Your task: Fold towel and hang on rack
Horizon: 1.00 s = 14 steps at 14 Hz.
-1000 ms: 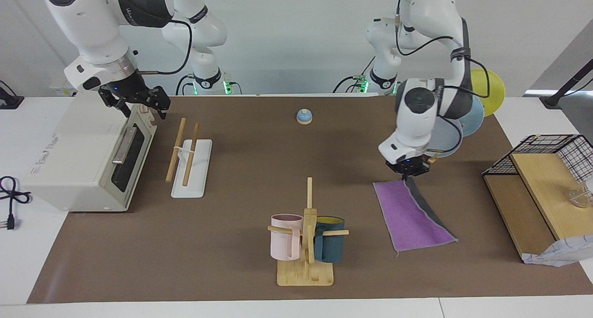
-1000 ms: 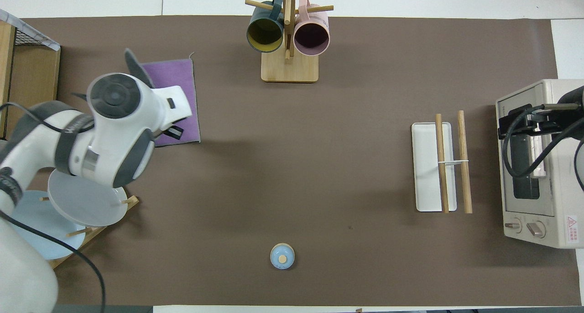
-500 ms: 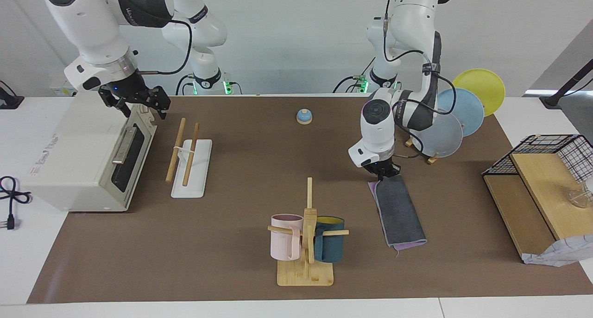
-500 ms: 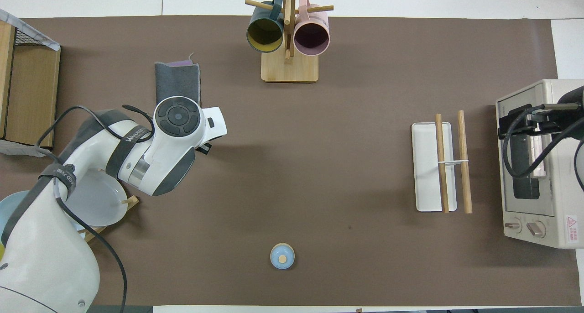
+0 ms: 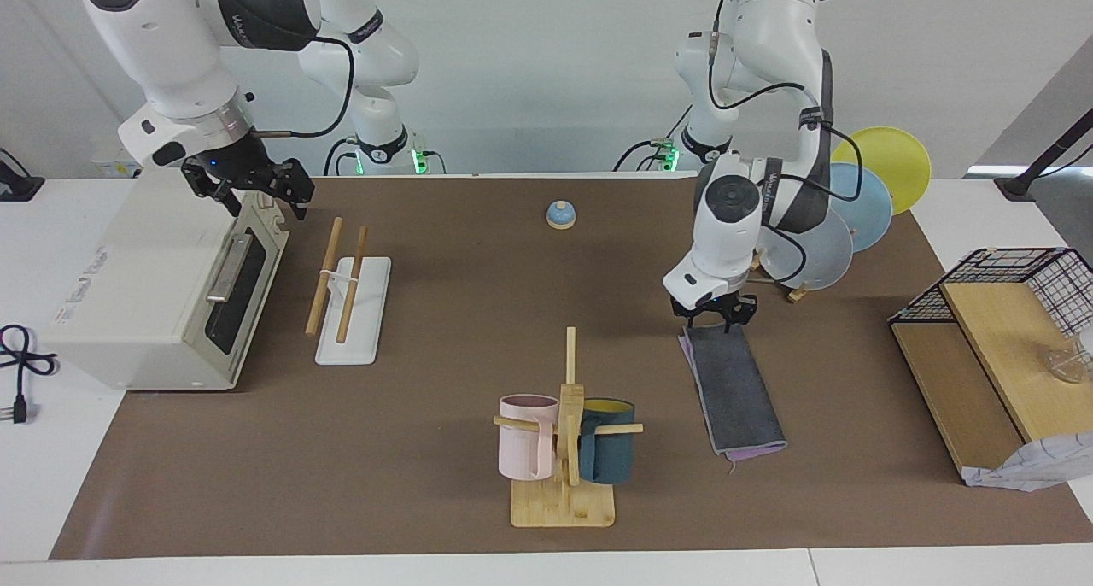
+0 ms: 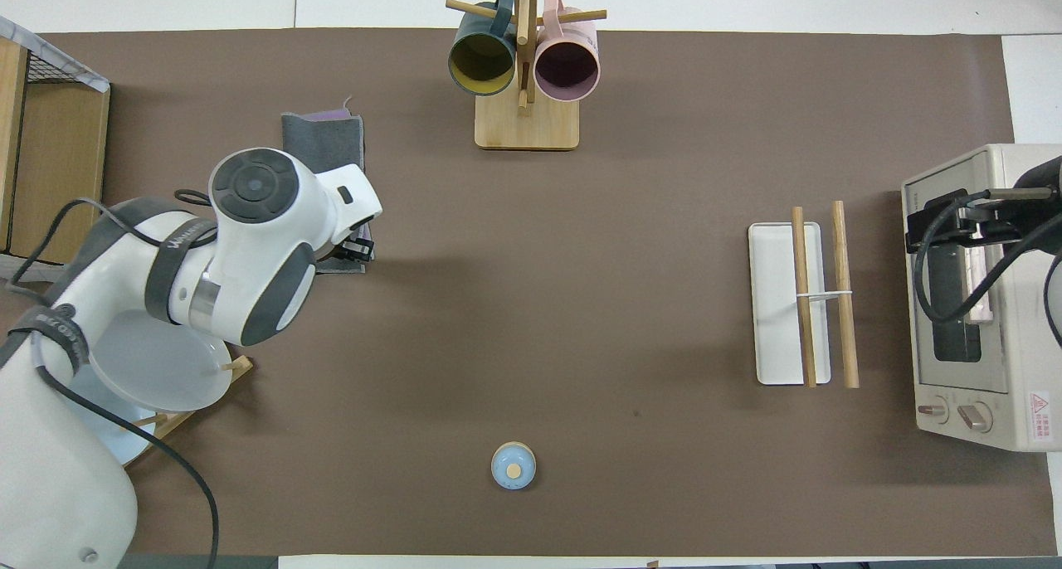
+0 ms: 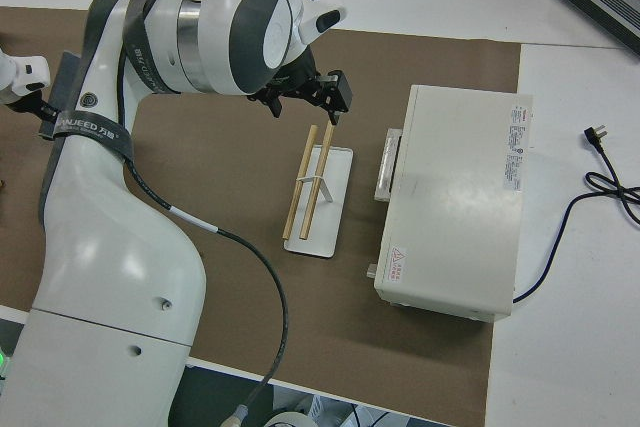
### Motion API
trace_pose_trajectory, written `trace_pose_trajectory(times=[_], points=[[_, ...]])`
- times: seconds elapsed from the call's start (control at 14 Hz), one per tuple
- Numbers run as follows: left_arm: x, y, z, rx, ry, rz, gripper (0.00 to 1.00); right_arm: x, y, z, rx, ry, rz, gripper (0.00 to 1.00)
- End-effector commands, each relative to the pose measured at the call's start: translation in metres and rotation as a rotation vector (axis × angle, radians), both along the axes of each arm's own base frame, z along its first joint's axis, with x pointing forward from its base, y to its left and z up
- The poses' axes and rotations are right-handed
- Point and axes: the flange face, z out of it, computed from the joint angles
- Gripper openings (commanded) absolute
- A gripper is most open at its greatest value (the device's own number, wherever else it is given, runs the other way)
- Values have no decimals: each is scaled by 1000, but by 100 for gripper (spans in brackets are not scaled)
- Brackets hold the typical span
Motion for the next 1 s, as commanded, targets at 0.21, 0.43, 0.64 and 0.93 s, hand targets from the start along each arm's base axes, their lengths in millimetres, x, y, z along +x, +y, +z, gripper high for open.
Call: trace_pose_trajectory(times=[0.21, 0.43, 0.64, 0.93], points=[[25, 92, 16, -253, -24, 167, 100, -4, -2, 2, 26, 2, 15, 100], [29, 110, -10, -413, -33, 235, 100, -4, -2, 2, 26, 2, 15, 100], [31, 122, -29, -461, -24, 234, 100, -4, -2, 2, 26, 2, 15, 100], [31, 121, -43, -456, -6, 238, 92, -4, -2, 2, 26, 2, 15, 100]])
